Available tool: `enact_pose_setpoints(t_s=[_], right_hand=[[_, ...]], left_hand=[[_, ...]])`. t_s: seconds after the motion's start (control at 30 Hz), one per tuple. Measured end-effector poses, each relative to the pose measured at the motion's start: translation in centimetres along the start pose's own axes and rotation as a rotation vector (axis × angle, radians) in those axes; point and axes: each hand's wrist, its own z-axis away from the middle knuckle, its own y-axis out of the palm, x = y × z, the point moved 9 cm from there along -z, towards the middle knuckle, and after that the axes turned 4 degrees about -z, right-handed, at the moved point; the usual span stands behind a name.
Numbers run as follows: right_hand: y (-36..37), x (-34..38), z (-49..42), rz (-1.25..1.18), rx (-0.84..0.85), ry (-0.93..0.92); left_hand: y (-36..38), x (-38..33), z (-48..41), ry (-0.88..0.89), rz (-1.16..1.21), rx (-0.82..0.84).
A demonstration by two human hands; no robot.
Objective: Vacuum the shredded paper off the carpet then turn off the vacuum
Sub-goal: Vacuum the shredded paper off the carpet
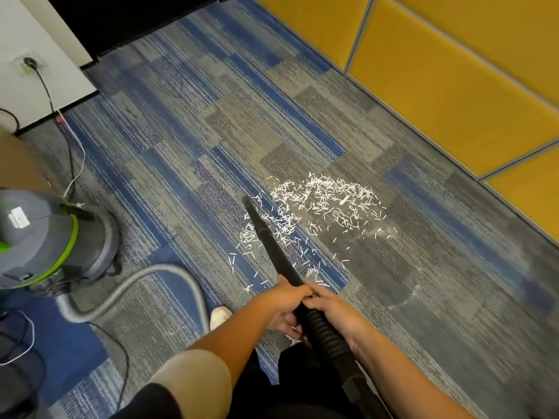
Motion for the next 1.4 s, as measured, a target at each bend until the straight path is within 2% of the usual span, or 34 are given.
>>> enact_pose_setpoints(t_s=[0.23, 0.67, 0.9, 1.4], right_hand=[[0.1, 0.4, -0.6, 0.018, -0.024, -0.009], [-1.5, 1.5, 0.3, 0.08, -0.019, -0.007], [-1.5, 1.2, -0.1, 0.159, 0.013, 0.017], [-4.0, 4.7, -1.9, 0.033, -0.007, -0.098]], left_hand=[[-0.8, -0.4, 0.3, 0.035, 0.049, -0.093], [1.5, -2.4, 0.7, 0.084, 0.032, -0.035], [1.4, -1.9, 1.0, 0.09, 0.057, -0.061], [2.5, -5.2, -1.2, 0.096, 0.096, -0.096]])
